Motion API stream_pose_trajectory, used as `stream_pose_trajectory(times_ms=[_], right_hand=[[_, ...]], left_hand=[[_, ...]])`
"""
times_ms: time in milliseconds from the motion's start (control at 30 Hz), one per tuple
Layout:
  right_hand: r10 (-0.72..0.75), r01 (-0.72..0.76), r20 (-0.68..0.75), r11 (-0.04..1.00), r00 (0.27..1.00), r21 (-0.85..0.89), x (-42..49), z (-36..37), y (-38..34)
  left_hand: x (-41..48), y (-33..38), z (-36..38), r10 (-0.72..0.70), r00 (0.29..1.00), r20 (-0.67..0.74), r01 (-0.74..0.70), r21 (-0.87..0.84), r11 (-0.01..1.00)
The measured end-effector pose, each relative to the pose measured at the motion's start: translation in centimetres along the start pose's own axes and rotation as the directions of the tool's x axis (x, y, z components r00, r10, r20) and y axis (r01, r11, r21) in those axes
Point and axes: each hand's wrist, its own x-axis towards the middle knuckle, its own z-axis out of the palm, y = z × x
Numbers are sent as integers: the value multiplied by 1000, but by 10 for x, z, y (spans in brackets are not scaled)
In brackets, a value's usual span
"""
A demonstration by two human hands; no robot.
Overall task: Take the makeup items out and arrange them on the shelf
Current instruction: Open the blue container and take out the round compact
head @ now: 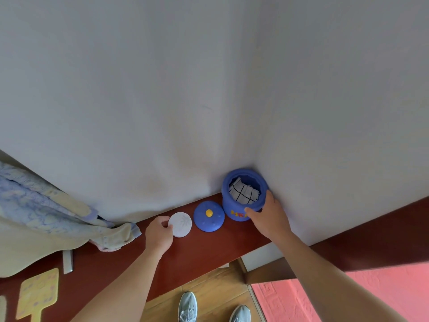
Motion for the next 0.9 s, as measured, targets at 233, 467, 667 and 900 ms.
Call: stream_pose_trajectory(times_ms=[233,467,667,900], right_hand=[[0,0,13,1000,1000,-6,-1,-1,0],[11,-11,18,1000,1000,6,-4,-4,-4],[23,-24,29,999,999,31,-6,-6,-6],[25,-26,18,998,1000,51,-7,-6,-8]], left_hand=[[2,-6,3,-23,999,30,23,-11,1000],[5,-6,2,-12,999,32,12,3,1000],[8,-8,4,-30,999,44,30,9,1000],[8,10,-1,-43,998,41,42,28,999]])
